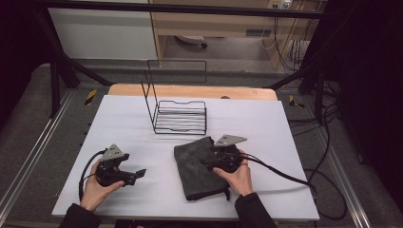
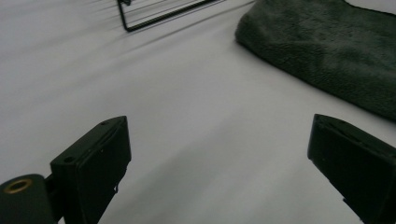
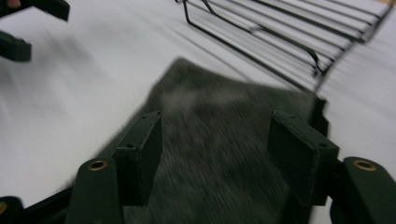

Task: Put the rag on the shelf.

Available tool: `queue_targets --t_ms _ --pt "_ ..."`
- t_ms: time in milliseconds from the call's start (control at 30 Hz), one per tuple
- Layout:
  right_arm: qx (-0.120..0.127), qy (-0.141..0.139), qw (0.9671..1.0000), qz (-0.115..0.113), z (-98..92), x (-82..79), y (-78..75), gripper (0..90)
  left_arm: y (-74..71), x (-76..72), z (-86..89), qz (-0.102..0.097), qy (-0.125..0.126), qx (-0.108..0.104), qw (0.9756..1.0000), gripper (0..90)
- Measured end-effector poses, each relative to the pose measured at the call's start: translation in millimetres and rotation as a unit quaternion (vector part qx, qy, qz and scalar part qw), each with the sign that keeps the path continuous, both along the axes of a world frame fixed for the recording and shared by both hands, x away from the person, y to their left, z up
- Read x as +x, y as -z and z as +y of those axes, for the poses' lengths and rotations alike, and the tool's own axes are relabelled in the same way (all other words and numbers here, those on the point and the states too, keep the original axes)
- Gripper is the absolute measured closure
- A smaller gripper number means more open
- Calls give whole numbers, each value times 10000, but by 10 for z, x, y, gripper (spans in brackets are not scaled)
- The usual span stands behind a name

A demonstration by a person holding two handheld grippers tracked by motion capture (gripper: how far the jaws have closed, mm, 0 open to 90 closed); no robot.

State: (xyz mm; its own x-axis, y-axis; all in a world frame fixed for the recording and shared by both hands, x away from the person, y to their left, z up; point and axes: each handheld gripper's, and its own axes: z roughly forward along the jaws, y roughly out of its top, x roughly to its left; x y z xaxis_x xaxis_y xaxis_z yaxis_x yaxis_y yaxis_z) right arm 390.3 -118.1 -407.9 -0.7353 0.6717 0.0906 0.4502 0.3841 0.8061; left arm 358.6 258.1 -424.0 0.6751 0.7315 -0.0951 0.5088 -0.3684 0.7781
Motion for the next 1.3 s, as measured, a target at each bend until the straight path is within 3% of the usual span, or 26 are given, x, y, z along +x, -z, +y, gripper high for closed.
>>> queue_targets --t_ms 67,167,233,367,533,733,867,967,1200,1300 --pt "-60 56 9999 70 -154 -60 49 400 -18 -19 -100 -13 58 19 10000 74" --pt "-143 127 9994 275 -384 -175 165 547 -33 -44 -260 17 163 98 9998 83" --pt "-166 111 9993 327 -425 -196 194 581 -39 -56 -355 17 209 173 9996 84" --pt "-219 163 9973 686 -532 -252 309 738 -52 -55 -494 46 224 150 9996 102" --pt "-57 246 9964 806 -560 -248 328 853 -60 -72 -648 133 204 89 9997 145" --pt "-42 422 9977 520 -612 -246 266 836 -67 -153 -877 315 320 38 9990 220" --pt "-181 398 9974 572 -616 -253 331 680 -61 -222 -1077 476 488 11 9977 286" --pt "-163 409 9975 559 -667 -284 337 624 -48 -271 -1237 617 590 20 9963 342" --pt "-140 451 9970 615 -744 -354 367 601 17 -372 -1500 950 710 52 9929 433" --pt "-130 405 9967 684 -715 -357 419 649 64 -406 -1571 1100 772 87 9909 470"
